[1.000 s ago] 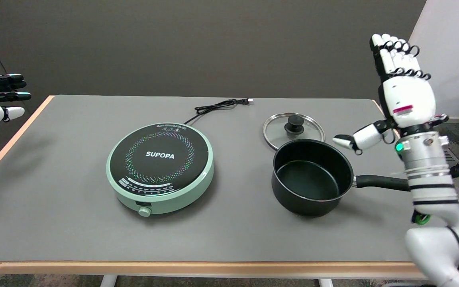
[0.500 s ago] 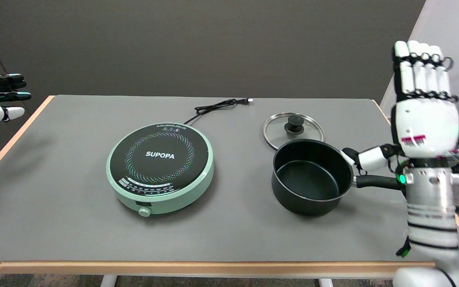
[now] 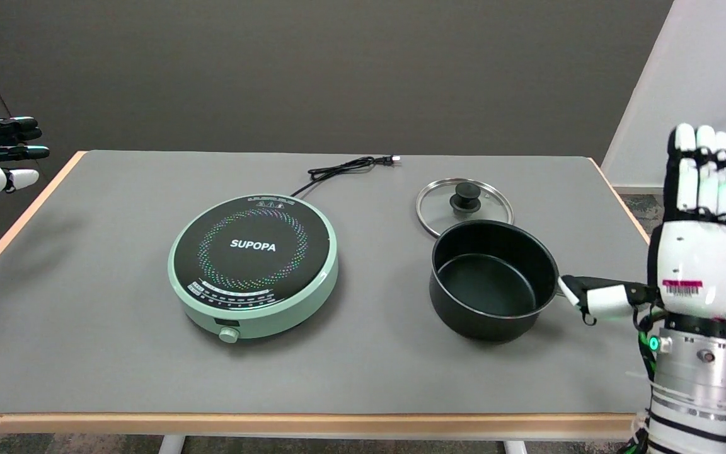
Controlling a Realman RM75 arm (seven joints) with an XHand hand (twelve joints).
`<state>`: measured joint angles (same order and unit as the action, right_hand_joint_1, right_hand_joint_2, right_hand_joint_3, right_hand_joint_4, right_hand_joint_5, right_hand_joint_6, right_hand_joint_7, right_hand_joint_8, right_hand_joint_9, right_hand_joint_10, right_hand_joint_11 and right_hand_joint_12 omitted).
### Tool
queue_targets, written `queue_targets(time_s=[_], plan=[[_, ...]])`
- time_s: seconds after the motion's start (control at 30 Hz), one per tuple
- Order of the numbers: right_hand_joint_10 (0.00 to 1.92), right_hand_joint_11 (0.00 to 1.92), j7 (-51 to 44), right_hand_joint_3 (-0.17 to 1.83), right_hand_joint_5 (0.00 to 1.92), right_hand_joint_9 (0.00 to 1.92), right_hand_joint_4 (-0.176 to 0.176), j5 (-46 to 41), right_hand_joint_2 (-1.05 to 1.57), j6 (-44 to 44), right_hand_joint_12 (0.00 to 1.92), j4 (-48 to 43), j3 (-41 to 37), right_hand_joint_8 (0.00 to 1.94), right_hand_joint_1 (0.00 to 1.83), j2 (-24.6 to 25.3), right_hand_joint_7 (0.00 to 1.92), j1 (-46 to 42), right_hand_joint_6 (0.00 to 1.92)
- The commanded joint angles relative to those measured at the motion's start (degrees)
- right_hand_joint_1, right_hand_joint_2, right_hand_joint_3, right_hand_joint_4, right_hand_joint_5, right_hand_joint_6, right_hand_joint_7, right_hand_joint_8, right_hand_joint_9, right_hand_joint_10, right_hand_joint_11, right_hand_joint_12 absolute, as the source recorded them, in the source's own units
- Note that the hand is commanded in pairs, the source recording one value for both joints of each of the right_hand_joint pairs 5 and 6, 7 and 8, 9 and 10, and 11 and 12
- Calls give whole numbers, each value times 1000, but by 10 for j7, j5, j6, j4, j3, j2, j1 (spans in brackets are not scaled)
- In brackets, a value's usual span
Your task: Pick up the soup pot.
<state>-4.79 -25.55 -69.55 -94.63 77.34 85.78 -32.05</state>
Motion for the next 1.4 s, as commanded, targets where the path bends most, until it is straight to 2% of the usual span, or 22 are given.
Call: queue_targets(time_s=[0.03, 0.3, 0.5, 0.73, 1.03, 1.17, 1.4], plan=[[28, 28, -68, 975, 28, 28, -26, -180, -337, -78, 28, 123, 90, 28, 1166, -62, 28, 9, 28], [28, 28, -75, 984, 28, 28, -25, -194, -353, -63, 28, 143, 105, 28, 1177, -68, 28, 10, 28], [30, 30, -97, 958, 30, 30, -30, -172, -350, -80, 30, 180, 117, 30, 1187, -69, 30, 20, 30], [35, 35, -128, 956, 35, 35, -37, -123, -357, -126, 35, 223, 132, 35, 1195, -63, 35, 35, 35], [36, 36, -142, 977, 36, 36, -38, -120, -368, -211, 36, 305, 175, 36, 1196, -61, 36, 67, 36], [34, 34, -142, 991, 34, 34, -37, -120, -378, -186, 34, 304, 170, 34, 1195, -77, 34, 77, 34], [27, 27, -142, 1062, 27, 27, -22, -124, -398, -71, 27, 280, 163, 27, 1178, -125, 27, 97, 27]])
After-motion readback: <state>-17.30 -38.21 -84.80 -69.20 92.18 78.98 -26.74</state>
